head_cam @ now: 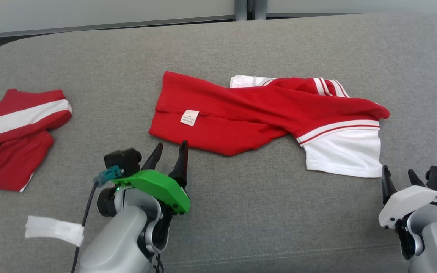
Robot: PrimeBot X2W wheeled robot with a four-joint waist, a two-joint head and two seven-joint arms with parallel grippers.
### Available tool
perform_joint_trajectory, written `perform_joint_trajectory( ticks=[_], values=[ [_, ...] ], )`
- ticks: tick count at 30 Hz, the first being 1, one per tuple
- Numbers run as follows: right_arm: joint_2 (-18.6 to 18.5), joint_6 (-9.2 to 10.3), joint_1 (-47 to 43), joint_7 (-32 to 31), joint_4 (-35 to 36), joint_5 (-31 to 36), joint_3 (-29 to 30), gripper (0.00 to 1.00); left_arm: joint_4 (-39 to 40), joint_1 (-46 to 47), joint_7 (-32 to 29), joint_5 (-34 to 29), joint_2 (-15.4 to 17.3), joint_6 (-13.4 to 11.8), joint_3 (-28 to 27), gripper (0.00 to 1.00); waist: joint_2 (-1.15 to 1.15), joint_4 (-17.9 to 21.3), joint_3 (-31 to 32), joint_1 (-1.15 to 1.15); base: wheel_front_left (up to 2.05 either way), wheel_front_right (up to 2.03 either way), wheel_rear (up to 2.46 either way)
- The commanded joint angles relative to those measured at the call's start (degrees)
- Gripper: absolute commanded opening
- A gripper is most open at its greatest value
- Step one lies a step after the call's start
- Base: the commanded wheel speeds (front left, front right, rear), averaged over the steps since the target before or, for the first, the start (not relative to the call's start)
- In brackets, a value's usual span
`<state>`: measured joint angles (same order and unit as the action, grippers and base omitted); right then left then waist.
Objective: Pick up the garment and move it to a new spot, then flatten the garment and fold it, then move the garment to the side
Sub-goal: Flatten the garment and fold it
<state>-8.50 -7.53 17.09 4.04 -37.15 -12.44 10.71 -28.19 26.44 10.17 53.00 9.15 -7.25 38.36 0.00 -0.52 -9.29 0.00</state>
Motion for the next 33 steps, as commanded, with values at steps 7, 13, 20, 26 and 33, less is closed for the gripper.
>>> perform_joint_trajectory(
  ticks=[7,13,20,26,33],
  values=[
    [0.8,0.08,-1.9,-0.3,11.5,1.9,1.2,1.0,-9.2,9.3,-4.2,4.8,-1.4,0.7,-4.7,1.0,0.0,5.5,-2.8,0.0,0.0,0.0,0.0],
    [2.2,0.08,-3.2,-1.9,20.1,3.0,0.5,1.0,-17.6,15.4,-8.9,9.2,-1.9,-0.1,-8.3,1.0,0.0,9.2,-5.3,0.0,0.0,0.0,0.0],
    [3.3,0.08,-4.6,-3.0,24.8,3.3,0.3,1.0,-24.4,19.5,-8.7,9.6,-1.0,-2.1,-9.9,1.0,0.0,11.7,-7.2,0.0,0.0,0.0,0.0],
    [4.0,0.08,-5.4,-3.4,27.0,3.7,0.9,1.0,-29.6,21.5,-8.9,10.3,-1.0,-3.2,-11.0,1.0,0.0,12.4,-7.9,0.0,0.0,0.0,0.0],
    [4.5,0.08,-4.9,-3.1,27.9,3.8,0.4,1.0,-32.9,23.7,-6.0,11.2,-0.4,-2.0,-12.6,1.0,0.0,12.8,-8.7,0.0,0.0,0.0,0.0]
  ],
)
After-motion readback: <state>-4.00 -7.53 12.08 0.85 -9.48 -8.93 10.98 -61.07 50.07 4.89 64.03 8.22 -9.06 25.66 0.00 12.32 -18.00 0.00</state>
